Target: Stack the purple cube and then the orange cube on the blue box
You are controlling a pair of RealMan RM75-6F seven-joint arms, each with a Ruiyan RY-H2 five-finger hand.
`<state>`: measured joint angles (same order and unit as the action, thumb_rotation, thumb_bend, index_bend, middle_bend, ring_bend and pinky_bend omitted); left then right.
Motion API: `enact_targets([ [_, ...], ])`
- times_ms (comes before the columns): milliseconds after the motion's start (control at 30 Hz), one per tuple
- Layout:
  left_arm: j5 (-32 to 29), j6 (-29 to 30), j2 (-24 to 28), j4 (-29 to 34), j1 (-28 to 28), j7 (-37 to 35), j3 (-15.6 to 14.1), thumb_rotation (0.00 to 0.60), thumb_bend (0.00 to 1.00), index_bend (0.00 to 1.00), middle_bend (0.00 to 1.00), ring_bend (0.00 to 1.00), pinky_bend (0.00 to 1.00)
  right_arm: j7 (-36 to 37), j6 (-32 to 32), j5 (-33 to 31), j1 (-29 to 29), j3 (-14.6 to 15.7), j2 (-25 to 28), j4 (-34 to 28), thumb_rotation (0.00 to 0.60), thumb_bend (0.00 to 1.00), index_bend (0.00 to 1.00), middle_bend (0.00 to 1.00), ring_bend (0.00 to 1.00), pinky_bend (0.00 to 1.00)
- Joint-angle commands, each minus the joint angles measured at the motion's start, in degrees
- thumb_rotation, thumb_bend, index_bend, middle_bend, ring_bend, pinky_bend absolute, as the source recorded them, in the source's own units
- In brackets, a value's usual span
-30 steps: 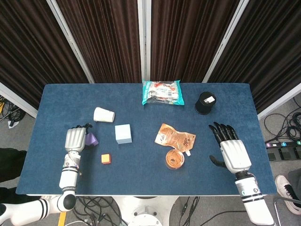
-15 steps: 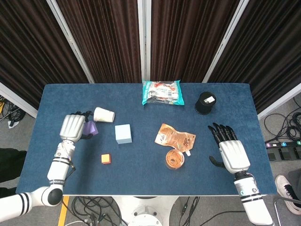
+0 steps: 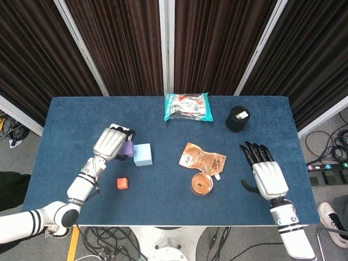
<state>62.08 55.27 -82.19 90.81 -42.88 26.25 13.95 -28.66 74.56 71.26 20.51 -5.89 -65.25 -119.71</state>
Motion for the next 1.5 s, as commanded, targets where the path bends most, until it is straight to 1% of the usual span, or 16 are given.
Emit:
enact_targets([
  [33,-0.1,-0.1,-1.0,-0.4,-1.0,1.0,-0.3,0.6,0.16,0.38,0.58,0.39,0.47,0.1,0.0,0.0,0.0,0.0,0.1,0.0,0.6,0.15,0.0,0.02,0.0,0.0],
  [300,-1.8,-1.1,-2.5,-0.8,-3.6,2.3,-0.2,0.6,0.16,0.38,0.58,0.39,0.47,0.8,-0.1,-0.3,0.1,-0.3,0.5,0.0,0.6,0.15,0.0,0.02,0.0,0.0],
  [700,-4.0,-0.8,-4.6,-2.4,-5.5,3.0,-1.0,0.6,0.16,0.38,0.58,0.39,0.47,1.1,-0.5,-0.8,0.3,-0.2,0.7,0.0,0.6,0.15,0.0,0.02,0.0,0.0],
  [1033,-6.2,-0.3,-6.3,-4.2,-6.8,3.4,-0.7,0.6,0.16,0.38,0.58,0.39,0.47,1.3,-0.6,-0.9,0.4,-0.3,0.9,0.0,0.6,0.15,0.0,0.02,0.0,0.0],
  [1500,-6.4,0.5,-7.0,-4.8,-7.3,2.9,-1.4,0.6,0.16,0.38,0.58,0.39,0.47,0.7,-0.6,-1.4,0.7,-0.3,0.6,0.1,0.6,0.15,0.0,0.02,0.0,0.0],
])
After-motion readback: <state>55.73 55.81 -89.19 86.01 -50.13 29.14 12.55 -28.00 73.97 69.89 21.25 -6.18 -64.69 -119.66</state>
